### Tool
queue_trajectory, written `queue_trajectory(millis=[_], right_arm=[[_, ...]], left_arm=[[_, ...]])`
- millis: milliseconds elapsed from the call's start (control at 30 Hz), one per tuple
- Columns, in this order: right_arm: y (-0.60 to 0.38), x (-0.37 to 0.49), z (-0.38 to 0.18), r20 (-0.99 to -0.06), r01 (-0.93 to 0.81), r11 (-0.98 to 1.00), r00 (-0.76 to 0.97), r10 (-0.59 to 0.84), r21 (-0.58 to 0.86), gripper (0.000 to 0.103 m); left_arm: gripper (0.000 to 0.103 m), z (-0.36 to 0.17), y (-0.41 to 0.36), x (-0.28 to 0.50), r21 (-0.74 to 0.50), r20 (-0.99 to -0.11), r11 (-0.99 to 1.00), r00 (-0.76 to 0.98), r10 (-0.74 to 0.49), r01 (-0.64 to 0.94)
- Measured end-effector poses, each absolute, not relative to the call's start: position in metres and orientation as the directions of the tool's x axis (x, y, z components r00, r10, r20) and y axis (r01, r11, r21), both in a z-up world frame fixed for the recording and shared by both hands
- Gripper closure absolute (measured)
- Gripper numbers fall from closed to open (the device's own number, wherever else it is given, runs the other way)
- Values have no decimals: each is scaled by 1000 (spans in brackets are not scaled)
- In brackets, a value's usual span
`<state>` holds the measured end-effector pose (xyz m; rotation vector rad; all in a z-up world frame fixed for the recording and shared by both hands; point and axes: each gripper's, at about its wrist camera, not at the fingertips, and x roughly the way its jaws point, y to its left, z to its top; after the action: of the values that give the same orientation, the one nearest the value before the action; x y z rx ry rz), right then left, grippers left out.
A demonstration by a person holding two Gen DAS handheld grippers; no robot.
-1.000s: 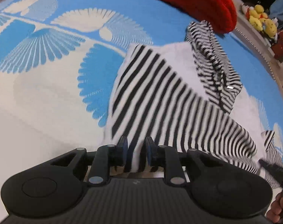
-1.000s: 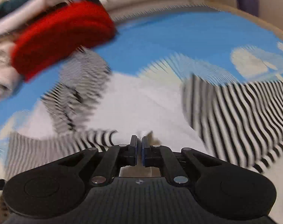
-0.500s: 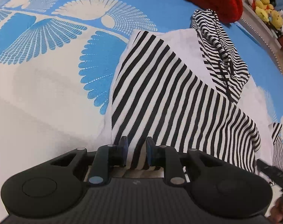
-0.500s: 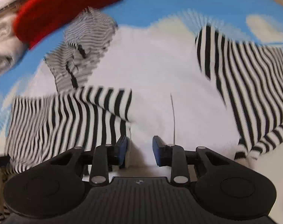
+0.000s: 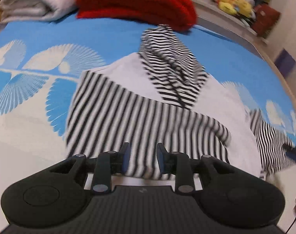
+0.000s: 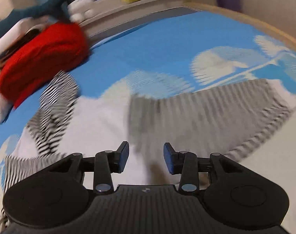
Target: Fold small clothes
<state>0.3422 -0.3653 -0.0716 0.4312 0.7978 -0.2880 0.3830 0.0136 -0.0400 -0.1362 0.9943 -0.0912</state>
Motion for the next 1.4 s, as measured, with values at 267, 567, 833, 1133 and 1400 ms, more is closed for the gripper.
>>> queue_trajectory(millis=[267, 567, 833, 1133, 1400], right_arm=[[-482, 288, -86, -700, 627, 719, 656, -281, 299, 94], [-561, 261, -126, -714, 739, 471, 643, -277, 482, 57], [-573, 267, -160, -739, 767, 410, 619, -268, 494, 57], [-555, 288, -164, -720, 740, 445, 645, -257, 504, 96], [-535, 294, -121, -640, 726, 461, 678, -361, 510, 98]], left_arm=[[70, -51, -24, 372, -102, -842, 990, 522, -136, 93], [70, -59, -45, 375, -94, -849, 989, 510, -142, 119], [70, -62, -45, 378, -88, -853, 989, 503, -138, 122], [70, -60, -40, 379, -91, -854, 989, 502, -139, 120], [70, -56, -27, 381, -106, -850, 989, 507, -143, 102]])
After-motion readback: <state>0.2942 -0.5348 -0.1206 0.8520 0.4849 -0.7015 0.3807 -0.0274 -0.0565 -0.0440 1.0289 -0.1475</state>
